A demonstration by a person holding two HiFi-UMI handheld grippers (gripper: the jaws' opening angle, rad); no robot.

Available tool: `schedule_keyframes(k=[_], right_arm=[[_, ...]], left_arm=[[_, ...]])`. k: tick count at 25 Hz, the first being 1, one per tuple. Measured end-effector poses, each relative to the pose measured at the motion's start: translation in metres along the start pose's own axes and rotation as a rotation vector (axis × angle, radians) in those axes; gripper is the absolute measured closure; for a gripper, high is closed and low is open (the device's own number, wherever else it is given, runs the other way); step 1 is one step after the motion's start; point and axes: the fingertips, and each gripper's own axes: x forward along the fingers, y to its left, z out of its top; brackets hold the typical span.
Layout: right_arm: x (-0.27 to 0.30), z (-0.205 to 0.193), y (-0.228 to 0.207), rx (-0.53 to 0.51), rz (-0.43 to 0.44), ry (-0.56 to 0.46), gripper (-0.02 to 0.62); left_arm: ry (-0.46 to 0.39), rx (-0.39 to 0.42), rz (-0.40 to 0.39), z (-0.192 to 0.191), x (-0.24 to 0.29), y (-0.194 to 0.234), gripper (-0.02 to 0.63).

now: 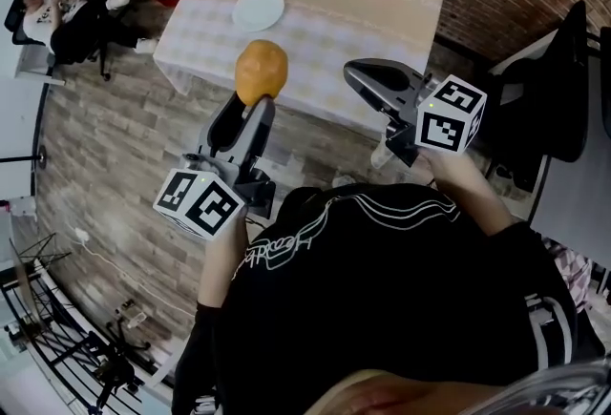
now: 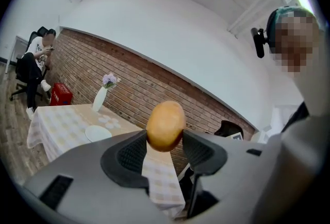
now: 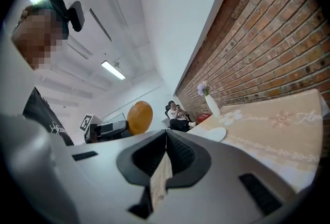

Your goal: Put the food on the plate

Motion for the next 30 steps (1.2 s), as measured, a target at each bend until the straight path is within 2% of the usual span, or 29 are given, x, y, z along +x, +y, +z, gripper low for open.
schedule_keyframes(k=[8,21,30], right_arm=[[0.031,0.004,-0.022,0.006,-0.032,0.005,0.598],[0.097,0.039,-0.084,0.038,-0.160,-0.021,0.598],[0.125,0.046,-0.125,0.077,-0.251,-0.040,0.598]], left_arm=[[0.028,0.004,-0.031,0.013,0.025,0.034,0.393],[0.100,-0.011,-0.124,0.061,0.099,0.116,0.393],[0.161,-0.030,-0.144,0.072,0.137,0.170,0.393]])
